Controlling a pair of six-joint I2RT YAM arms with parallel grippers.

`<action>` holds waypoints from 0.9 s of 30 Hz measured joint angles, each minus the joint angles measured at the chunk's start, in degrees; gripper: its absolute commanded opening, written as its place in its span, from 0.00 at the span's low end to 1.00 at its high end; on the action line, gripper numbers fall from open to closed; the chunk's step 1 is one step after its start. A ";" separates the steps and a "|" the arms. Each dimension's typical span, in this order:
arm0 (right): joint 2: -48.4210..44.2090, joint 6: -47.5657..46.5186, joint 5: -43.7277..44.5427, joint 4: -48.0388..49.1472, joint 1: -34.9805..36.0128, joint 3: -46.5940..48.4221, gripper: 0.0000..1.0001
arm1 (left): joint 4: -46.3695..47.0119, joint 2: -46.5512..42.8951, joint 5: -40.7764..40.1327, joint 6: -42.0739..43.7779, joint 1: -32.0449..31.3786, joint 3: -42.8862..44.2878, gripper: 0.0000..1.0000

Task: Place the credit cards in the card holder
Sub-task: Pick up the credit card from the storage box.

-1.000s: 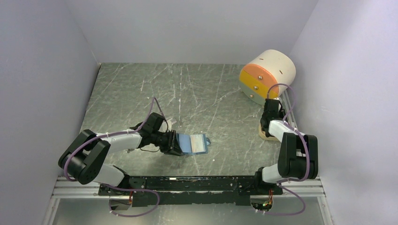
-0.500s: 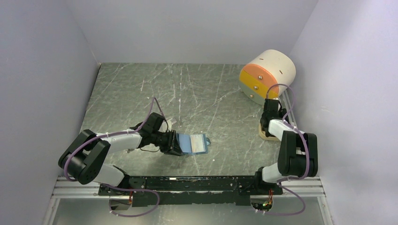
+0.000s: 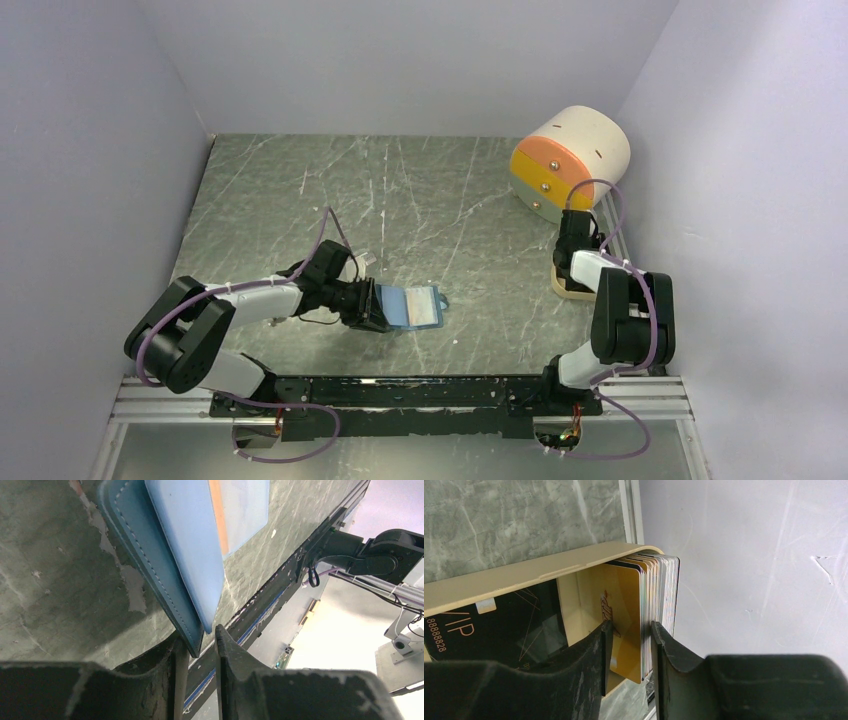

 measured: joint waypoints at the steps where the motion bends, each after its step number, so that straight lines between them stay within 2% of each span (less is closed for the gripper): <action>1: -0.02 0.00 0.02 0.07 0.00 0.00 0.35 | 0.02 0.02 0.00 0.00 0.00 0.00 0.29; 16: -0.63 0.07 -0.02 -0.48 0.00 0.98 0.25 | 0.28 0.02 0.13 -0.02 0.11 0.00 0.30; 23: -0.63 0.11 0.02 -0.74 0.00 2.03 0.24 | 0.28 0.02 0.15 0.00 0.11 0.00 0.30; 27: -0.63 0.15 0.00 -0.81 0.00 2.14 0.18 | 0.31 0.02 0.15 0.00 0.11 0.02 0.29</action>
